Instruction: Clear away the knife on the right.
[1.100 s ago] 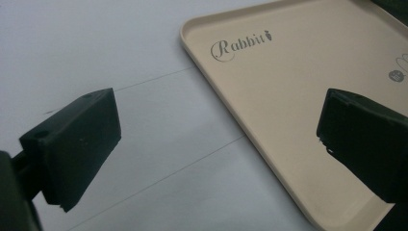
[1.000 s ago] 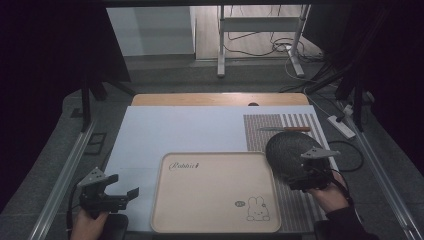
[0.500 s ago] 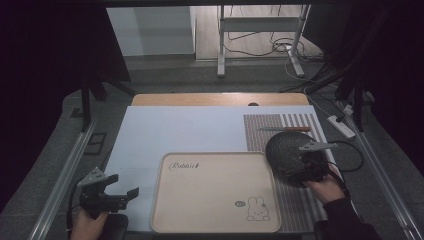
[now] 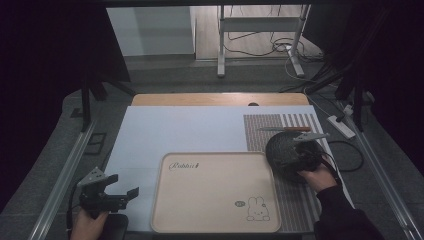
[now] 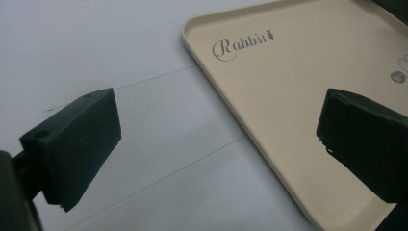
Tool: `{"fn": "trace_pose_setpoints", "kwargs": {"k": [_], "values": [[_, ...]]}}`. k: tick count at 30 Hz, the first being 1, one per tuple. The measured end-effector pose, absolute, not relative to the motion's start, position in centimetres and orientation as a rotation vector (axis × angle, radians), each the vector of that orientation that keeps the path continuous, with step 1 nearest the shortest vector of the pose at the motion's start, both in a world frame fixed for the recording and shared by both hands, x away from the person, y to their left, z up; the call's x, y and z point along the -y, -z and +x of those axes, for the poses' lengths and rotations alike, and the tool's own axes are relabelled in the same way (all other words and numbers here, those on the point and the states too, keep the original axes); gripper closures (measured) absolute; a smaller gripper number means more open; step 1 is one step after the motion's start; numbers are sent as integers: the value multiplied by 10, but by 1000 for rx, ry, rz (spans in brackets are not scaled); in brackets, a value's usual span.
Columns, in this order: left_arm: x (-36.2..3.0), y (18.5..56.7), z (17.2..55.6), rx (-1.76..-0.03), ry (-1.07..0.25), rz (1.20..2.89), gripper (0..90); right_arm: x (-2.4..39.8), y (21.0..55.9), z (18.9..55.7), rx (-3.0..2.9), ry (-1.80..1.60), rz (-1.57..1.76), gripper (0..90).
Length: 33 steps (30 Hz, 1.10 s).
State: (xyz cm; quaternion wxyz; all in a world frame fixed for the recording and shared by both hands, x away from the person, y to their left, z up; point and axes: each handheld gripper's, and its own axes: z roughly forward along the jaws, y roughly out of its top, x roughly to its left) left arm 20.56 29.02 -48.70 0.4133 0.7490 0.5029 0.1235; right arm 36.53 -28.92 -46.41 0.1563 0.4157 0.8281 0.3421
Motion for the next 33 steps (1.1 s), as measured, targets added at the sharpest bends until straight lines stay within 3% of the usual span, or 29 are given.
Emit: {"fn": "trace_pose_setpoints", "kwargs": {"k": [33], "values": [[-291, 487, 206, -1269, -300, 1875, 19, 282, 471, 446, -2297, -863, 1371, 0]]}}
